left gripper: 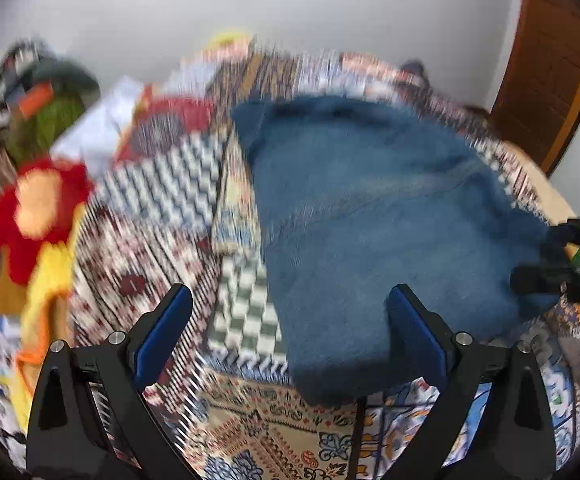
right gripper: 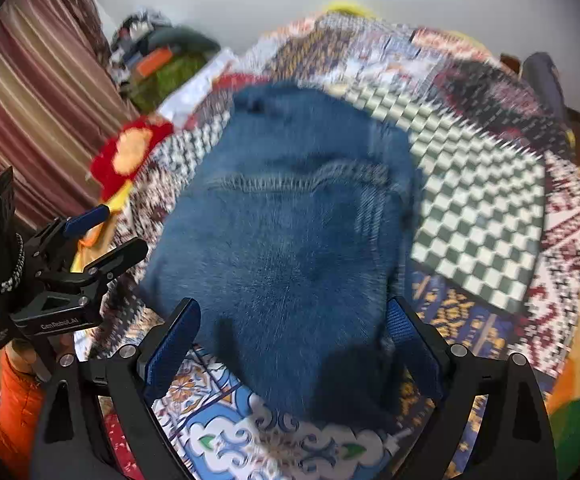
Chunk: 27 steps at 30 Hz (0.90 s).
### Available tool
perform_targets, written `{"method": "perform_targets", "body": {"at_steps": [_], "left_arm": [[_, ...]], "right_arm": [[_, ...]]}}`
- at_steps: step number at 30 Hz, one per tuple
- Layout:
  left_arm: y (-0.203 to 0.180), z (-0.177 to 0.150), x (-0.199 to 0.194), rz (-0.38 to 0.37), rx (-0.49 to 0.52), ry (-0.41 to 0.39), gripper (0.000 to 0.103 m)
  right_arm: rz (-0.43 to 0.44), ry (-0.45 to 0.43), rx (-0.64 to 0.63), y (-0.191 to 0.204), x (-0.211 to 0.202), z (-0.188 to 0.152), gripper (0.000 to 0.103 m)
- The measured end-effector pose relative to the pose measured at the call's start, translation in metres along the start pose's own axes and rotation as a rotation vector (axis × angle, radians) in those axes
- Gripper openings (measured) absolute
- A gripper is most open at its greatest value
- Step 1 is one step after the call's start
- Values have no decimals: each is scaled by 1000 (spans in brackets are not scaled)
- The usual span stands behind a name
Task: Fold large clothes
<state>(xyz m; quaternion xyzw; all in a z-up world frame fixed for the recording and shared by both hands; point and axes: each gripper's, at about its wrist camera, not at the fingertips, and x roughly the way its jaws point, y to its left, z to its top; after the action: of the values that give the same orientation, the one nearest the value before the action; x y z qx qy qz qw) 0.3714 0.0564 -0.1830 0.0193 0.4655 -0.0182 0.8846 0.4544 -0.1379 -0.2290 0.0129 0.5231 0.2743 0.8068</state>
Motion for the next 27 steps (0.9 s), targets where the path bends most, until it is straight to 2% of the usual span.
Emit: {"method": "perform_targets", "body": {"at_steps": [4,6,9,12,14,17,20,27], "left_arm": [[8,-17,15,-34,-63,21,103],[9,-22,12,-26,-49,9,103],[9,-29,8,-28,-37,-1,103],[9,-30,1,-18,-14,2,103],[9,-30,-4,9,1,8,103],[11,-24,-10,94,33,15,103],[12,-14,-15,157,69,-10,103],[12,24,-17,164,89,-75,103]], "right_arm": [[-45,10,19,-21,14,-2,93],[-135,-11,42,-37,8,-7,93],[-96,-33,96,-62,-7,-19,93],[-98,-23,121,-75,-16,-30,94],[-105,-31,122,-77,-25,-35,93],[-196,-53,96,-73,-41,-32,93],[-205,-83,81,-72,-56,-22,94],[-189,-157,12,-50,-70,11,94]]}}
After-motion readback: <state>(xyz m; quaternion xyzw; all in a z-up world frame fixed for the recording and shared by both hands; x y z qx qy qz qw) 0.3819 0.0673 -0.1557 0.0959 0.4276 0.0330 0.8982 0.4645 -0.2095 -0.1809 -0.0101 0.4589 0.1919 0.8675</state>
